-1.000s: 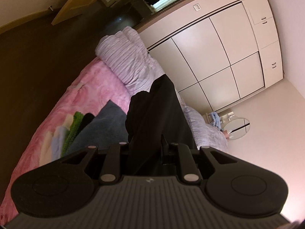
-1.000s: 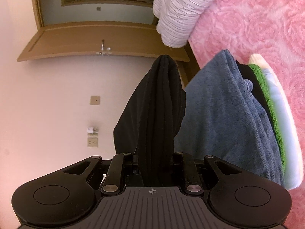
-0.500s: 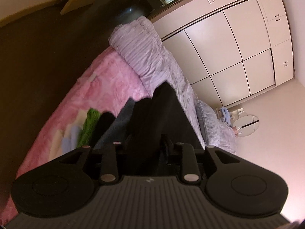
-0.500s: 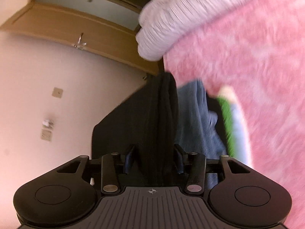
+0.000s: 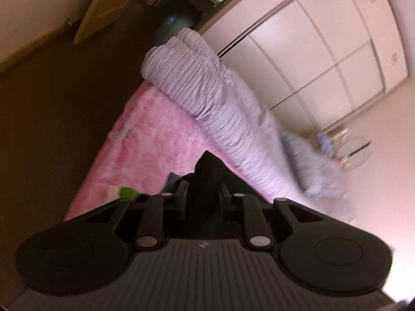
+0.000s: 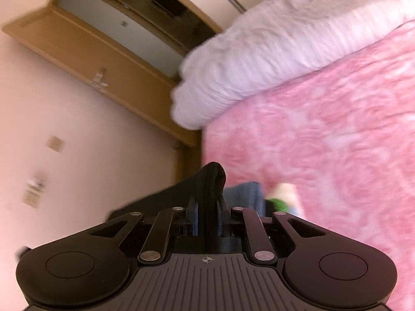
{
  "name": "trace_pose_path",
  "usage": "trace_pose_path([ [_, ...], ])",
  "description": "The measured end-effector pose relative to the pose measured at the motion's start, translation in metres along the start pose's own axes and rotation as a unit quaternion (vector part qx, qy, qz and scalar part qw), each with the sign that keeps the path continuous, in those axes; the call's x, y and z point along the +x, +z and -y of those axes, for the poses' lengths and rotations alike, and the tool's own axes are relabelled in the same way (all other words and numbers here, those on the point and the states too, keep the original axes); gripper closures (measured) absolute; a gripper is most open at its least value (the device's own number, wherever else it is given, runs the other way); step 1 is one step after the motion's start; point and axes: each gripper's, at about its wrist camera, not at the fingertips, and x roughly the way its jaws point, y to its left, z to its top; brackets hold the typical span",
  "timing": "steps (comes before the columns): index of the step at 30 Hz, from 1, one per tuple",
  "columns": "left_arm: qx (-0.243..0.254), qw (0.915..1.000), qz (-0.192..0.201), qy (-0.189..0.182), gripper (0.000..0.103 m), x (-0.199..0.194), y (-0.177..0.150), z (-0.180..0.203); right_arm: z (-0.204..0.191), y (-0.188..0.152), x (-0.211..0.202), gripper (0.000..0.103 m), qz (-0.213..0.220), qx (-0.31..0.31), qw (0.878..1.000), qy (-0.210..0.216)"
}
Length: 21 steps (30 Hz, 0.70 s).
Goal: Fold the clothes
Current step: 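Lower the black trousers onto the top of the clothes stack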
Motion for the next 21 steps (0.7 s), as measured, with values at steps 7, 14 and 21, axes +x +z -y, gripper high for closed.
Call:
trace_pose_path([
  [7, 0.059, 0.9951, 0.042, 0.067, 0.08, -0.021, 0.002, 0.022, -0.025, 0.006, -0.009, 0.072, 0.014, -0.063, 0.996, -0.063],
  [14, 0.161, 0.9835, 0.056, 0.061, 0.086, -0.029, -0.002, 0.074, -0.08, -0.014, -0.015, 0.073, 0.043, -0.255, 0.963, -0.079],
  [21, 0.252, 0.9585, -0.004, 0.133, 0.092, 0.047, -0.031, 0.074, -0.077, -0.049, 0.041, 0.073, -0.006, -0.303, 0.945, -0.122],
])
